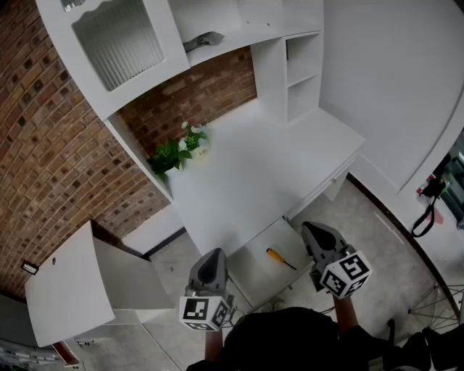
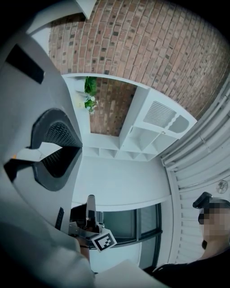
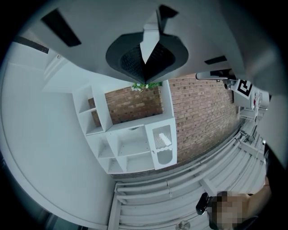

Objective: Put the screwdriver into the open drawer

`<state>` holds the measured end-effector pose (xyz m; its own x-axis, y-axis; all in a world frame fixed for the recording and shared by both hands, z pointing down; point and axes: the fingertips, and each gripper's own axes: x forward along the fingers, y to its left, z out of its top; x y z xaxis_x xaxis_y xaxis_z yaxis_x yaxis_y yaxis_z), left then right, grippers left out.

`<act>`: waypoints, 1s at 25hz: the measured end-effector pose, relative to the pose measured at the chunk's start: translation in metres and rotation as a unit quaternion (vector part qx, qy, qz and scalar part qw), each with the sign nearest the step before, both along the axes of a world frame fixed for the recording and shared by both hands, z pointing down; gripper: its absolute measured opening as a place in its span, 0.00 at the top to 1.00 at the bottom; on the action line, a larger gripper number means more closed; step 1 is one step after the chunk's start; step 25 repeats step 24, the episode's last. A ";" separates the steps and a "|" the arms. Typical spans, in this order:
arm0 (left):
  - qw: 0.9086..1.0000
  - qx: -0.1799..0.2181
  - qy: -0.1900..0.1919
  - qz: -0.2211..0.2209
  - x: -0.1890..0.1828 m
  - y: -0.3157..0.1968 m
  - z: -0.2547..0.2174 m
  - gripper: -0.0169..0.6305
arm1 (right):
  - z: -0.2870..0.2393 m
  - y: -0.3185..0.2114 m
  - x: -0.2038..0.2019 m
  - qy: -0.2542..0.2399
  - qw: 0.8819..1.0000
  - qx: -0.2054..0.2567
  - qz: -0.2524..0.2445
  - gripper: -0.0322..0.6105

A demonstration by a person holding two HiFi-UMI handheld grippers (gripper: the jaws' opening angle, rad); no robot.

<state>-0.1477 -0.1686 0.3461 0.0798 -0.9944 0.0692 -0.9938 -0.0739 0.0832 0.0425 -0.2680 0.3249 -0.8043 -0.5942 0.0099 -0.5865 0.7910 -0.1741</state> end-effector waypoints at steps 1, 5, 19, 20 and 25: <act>1.000 0.000 -0.001 0.000 0.001 0.000 0.000 0.96 | 0.000 -0.001 0.001 0.001 1.000 0.000 0.000 0.93; 1.000 -0.003 -0.009 -0.001 0.003 -0.003 0.003 0.96 | 0.004 -0.004 0.004 -0.003 1.000 -0.004 0.004 0.93; 0.999 -0.023 -0.026 -0.004 0.008 -0.004 0.011 0.96 | 0.014 -0.010 0.009 0.011 1.000 -0.006 0.006 0.93; 0.999 -0.025 -0.027 -0.005 0.007 -0.005 0.012 0.96 | 0.015 -0.011 0.008 0.013 1.000 -0.006 0.004 0.93; 0.999 -0.026 -0.027 -0.005 0.006 -0.008 0.014 0.96 | 0.017 -0.013 0.006 0.022 1.000 -0.003 -0.002 0.93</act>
